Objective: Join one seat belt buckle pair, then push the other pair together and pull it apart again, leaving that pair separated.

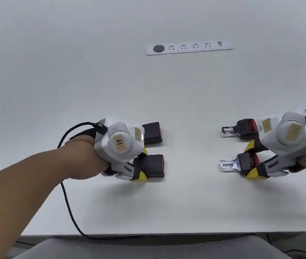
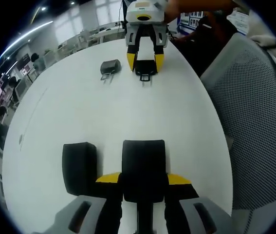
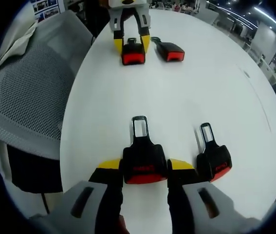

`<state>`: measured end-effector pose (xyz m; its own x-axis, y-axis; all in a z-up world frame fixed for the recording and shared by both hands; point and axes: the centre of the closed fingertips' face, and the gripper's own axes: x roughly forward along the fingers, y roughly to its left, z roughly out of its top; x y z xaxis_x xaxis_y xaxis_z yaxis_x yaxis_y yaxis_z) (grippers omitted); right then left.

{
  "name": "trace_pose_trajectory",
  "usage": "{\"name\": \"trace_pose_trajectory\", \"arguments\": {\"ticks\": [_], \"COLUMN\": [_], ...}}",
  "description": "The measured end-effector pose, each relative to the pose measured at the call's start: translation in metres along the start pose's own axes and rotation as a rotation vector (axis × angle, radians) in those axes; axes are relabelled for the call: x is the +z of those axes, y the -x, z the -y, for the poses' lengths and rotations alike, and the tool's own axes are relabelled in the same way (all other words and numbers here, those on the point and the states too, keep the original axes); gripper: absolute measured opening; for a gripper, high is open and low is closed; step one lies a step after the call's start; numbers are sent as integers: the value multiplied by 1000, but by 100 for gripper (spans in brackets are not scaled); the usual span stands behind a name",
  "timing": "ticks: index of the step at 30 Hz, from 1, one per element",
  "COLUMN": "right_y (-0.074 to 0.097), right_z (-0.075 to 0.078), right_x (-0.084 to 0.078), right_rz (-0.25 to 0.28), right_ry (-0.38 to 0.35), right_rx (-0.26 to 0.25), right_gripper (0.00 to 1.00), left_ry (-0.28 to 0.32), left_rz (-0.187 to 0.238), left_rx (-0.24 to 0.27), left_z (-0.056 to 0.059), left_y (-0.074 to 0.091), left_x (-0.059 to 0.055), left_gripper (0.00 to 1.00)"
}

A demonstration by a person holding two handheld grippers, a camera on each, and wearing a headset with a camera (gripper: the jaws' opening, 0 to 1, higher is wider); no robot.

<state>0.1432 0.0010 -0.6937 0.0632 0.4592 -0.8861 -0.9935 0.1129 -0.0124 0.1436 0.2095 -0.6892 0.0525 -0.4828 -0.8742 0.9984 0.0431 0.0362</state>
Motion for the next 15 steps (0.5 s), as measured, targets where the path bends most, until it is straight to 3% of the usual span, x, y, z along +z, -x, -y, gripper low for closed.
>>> {"name": "trace_pose_trajectory", "arguments": {"ticks": [15], "right_y": [-25], "right_z": [-8], "right_x": [51], "right_rz": [87], "right_ry": [-28], "right_rx": [4], "right_gripper": [35], "left_ry": [16], "left_rz": [-5], "left_rx": [-17], "left_z": [3], "left_y": [0], "left_x": [4], "left_gripper": [33]}}
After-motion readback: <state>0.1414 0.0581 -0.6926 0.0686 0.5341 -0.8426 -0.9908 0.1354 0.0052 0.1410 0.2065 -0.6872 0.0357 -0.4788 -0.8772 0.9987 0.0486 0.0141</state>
